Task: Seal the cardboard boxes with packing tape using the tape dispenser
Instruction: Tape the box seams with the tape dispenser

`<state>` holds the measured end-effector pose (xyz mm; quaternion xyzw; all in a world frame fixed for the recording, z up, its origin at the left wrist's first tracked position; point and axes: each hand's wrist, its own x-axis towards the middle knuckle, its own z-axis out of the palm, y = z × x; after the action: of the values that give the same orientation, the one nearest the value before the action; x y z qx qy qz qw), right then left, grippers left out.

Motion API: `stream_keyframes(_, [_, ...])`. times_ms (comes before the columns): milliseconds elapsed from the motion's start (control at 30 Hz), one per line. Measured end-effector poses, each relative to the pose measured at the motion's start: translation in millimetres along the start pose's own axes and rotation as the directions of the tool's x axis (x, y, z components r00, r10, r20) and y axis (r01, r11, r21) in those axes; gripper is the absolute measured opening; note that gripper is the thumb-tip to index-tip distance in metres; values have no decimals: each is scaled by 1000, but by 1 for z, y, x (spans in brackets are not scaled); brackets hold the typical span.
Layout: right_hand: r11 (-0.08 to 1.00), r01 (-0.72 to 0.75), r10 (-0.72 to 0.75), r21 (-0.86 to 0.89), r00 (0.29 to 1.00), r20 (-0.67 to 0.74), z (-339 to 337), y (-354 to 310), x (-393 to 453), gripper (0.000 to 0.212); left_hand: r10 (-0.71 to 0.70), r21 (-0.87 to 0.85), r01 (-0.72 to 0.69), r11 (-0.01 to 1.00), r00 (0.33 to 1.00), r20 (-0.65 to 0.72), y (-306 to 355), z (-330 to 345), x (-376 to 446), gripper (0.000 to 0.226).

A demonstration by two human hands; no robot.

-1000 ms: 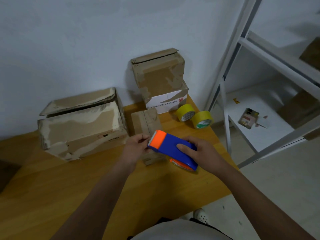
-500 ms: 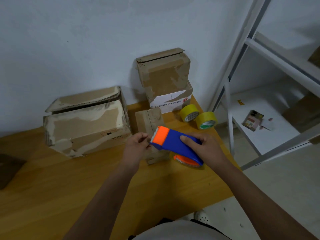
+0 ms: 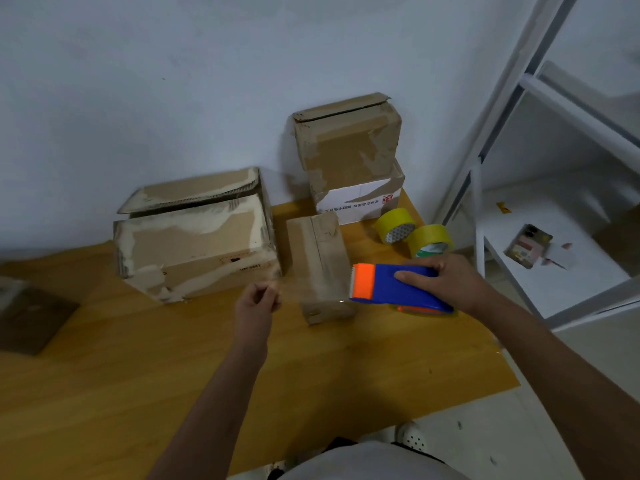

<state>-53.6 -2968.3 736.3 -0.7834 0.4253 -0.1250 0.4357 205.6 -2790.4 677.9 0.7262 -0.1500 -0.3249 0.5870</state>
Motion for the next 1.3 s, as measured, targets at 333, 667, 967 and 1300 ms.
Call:
stream_keyframes(333, [998,50,-49,-31,997,57,11,10,2,50,26,-20,-27,999,999,-46,-5,-6,9,15])
stream_keyframes(667, [994,-19,25,-110,998,53,-14,17,5,45,33,4,-33,999,989,-146,-25,-11,6,15])
stream_keyframes(967, [983,-110,119,-148,991,56,-30,35,18,69,-95,91,112,990,981,-169,-36,20,-14,18])
stream_keyframes(1300, [973,-121,140,-196,986,90,-27,38,25,79,-143,164,181,970,966,-216,-36,39,-12,39])
